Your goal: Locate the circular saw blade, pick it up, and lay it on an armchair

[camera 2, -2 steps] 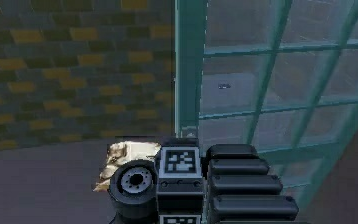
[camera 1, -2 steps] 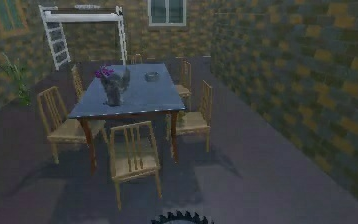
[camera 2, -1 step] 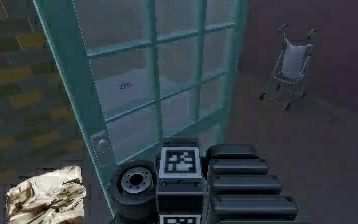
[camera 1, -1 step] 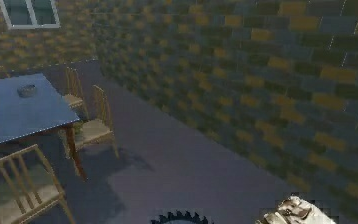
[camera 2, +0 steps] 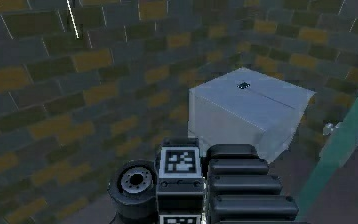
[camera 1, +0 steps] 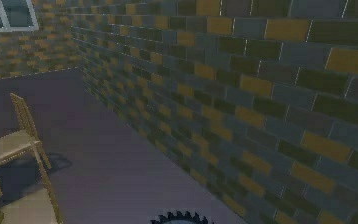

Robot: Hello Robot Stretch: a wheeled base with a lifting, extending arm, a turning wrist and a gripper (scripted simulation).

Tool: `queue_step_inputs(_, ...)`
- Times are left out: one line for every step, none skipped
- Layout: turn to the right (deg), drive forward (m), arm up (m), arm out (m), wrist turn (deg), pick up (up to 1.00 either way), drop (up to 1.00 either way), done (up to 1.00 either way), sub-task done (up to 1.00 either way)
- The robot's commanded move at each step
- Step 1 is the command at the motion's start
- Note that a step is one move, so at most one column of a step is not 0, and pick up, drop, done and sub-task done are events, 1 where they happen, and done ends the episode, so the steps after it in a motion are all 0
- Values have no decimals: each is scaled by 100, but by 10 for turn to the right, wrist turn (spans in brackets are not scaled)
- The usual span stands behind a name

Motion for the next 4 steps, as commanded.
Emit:
queue_step_inputs(30, 0, 0, 0, 0, 0, 0, 0, 0)
queue_step_inputs(0, 100, 0, 0, 0, 0, 0, 0, 0)
queue_step_inputs(-420, 0, 0, 0, 0, 0, 0, 0, 0)
queue_step_inputs(0, 100, 0, 0, 0, 0, 0, 0, 0)
